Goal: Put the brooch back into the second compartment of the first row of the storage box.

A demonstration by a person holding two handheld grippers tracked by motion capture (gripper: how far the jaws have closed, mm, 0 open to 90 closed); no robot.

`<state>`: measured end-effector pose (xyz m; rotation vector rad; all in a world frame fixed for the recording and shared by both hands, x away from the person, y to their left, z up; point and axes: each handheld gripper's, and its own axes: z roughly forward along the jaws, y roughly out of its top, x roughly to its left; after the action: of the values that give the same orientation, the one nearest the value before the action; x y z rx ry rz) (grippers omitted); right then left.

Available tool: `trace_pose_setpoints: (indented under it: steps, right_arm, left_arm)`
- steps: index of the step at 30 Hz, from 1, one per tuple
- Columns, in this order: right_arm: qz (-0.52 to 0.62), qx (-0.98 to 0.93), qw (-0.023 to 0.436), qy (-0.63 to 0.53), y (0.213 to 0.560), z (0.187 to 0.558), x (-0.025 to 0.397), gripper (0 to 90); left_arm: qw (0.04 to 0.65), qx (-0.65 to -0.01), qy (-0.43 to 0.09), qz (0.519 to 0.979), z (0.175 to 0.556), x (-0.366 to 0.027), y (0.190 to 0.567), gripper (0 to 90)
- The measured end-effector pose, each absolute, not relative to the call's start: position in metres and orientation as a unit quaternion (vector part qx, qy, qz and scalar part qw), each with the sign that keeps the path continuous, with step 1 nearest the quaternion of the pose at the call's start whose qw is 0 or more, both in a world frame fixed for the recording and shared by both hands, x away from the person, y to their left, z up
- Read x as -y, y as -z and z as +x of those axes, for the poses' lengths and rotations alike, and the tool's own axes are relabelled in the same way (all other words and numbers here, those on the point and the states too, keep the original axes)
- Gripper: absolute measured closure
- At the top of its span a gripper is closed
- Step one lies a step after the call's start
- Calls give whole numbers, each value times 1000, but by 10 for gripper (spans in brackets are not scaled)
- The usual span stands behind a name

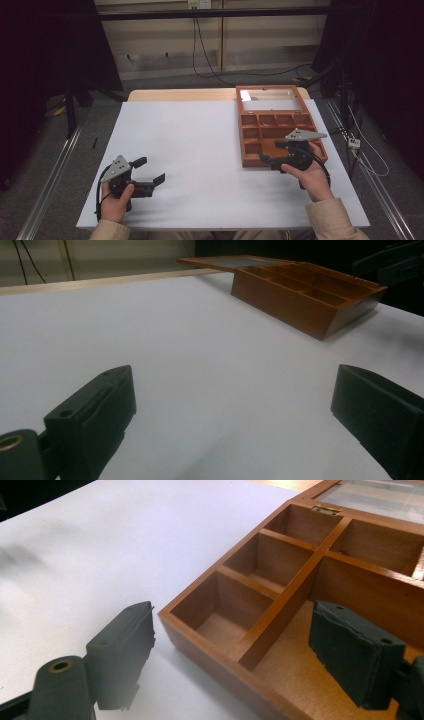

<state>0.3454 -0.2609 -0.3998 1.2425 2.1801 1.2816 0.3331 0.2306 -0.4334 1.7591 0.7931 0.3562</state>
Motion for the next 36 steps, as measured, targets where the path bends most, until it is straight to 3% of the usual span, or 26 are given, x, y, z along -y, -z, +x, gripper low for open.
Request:
trace_pose_setpoints:
  steps: [36]
  right_arm:
    - [410,-783,140,-447,428,300,266,195]
  left_arm:
    - [558,-335,-151,744,333,-230,433,42]
